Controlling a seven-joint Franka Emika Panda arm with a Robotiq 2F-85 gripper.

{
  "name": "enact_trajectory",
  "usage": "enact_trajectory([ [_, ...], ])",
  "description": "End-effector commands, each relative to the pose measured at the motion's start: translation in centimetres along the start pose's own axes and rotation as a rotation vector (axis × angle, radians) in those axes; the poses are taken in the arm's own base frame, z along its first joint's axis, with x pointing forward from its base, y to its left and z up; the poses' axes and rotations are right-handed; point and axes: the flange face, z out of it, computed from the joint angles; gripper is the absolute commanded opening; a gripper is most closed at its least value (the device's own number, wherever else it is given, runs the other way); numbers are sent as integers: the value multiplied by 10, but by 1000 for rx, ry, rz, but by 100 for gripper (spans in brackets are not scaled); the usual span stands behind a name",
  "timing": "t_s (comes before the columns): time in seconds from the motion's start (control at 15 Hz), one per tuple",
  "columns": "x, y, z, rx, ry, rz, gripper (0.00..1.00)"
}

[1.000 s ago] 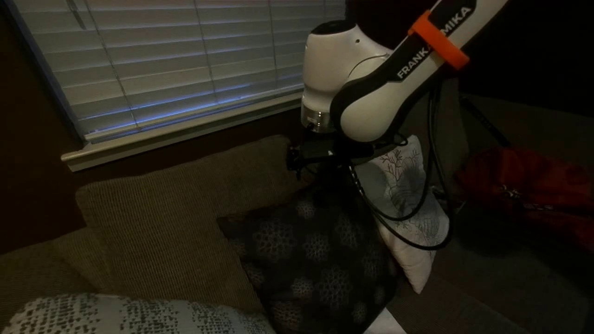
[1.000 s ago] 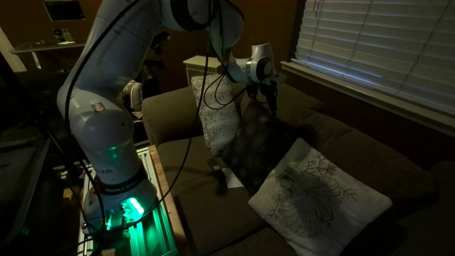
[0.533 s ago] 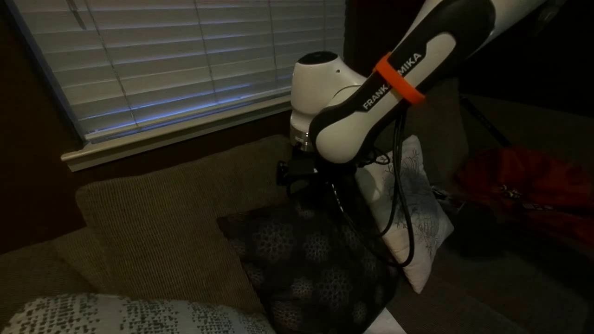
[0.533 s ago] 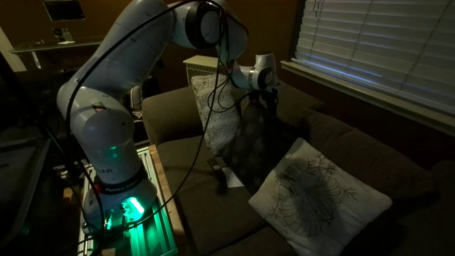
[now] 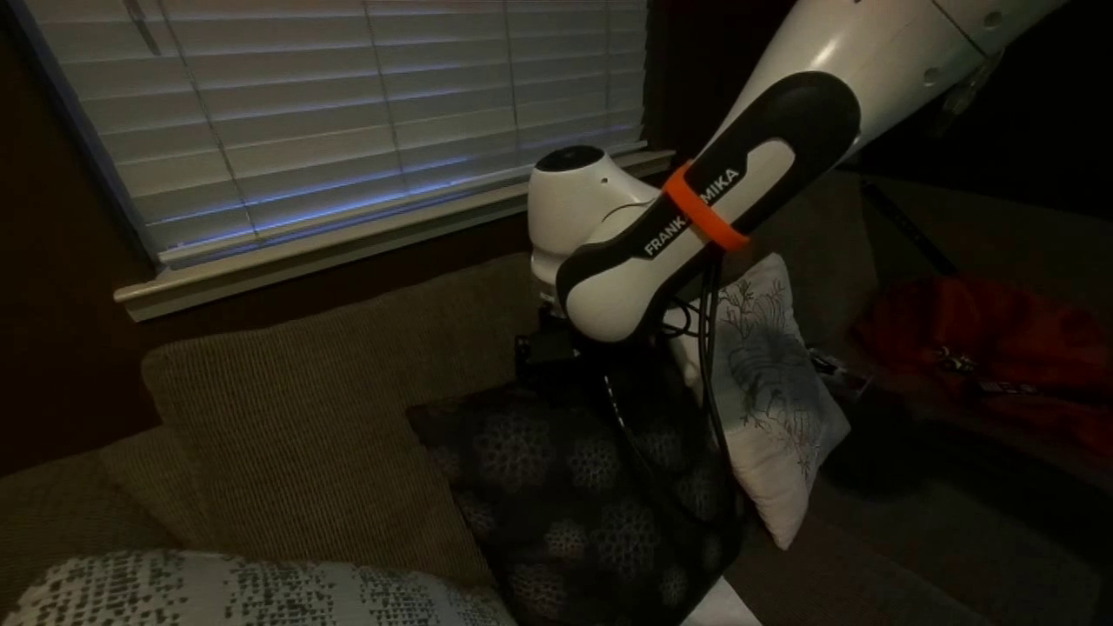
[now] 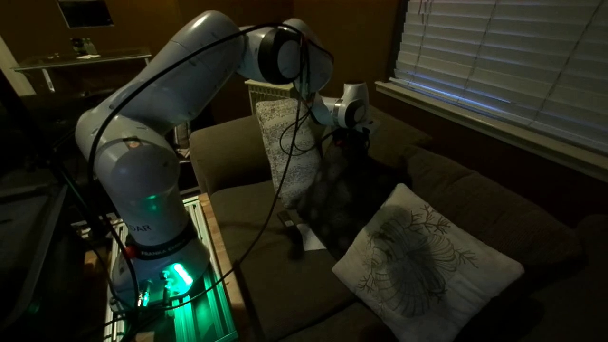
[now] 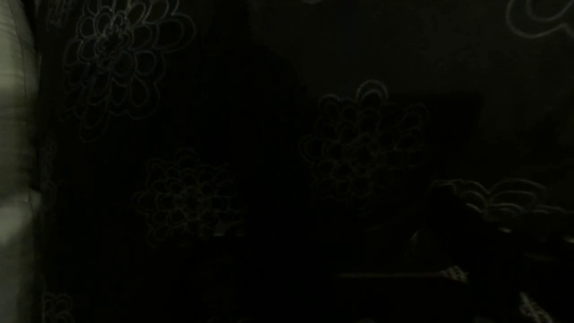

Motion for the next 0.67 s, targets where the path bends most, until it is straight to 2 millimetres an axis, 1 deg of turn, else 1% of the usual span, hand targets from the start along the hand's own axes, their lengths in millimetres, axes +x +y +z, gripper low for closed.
enact_trajectory([
  [0.0,3,-11,8,-1,-31,11,58],
  [0.07,4,-13,8,4,-34,33,50],
  [0.33,6,-18,3,24,-50,69,24],
  [0.53,1,-29,-17,75,-19,54,2],
  [0.6,1,-31,-24,86,-3,67,0],
])
